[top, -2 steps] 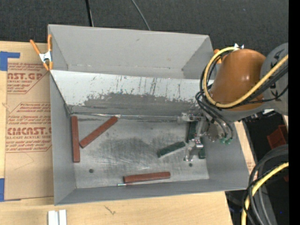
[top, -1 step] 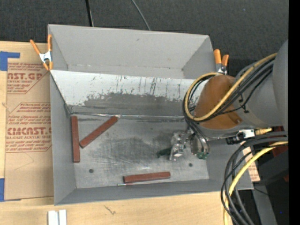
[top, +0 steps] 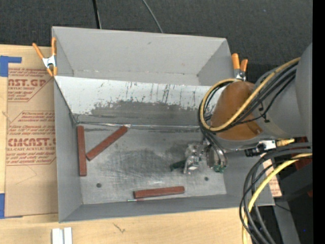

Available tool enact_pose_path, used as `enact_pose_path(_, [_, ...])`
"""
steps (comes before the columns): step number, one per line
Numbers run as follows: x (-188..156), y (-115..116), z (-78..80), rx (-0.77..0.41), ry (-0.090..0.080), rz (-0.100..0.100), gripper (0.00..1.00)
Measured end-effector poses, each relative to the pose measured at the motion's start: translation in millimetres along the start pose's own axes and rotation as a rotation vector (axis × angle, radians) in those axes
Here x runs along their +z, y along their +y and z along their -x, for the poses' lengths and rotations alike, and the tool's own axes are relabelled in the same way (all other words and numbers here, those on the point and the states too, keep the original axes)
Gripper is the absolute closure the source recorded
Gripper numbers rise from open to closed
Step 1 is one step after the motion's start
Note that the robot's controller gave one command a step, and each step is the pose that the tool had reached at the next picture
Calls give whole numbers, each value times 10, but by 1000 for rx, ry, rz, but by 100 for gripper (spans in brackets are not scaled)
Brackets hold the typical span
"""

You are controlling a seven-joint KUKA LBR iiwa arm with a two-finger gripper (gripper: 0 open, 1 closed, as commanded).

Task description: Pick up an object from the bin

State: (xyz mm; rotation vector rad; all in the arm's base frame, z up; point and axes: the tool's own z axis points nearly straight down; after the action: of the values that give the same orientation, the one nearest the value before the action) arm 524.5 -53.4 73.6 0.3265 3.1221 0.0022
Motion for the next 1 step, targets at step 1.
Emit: enact_pose_path(1, [-1368, -25, 154, -20, 0, -1, 100])
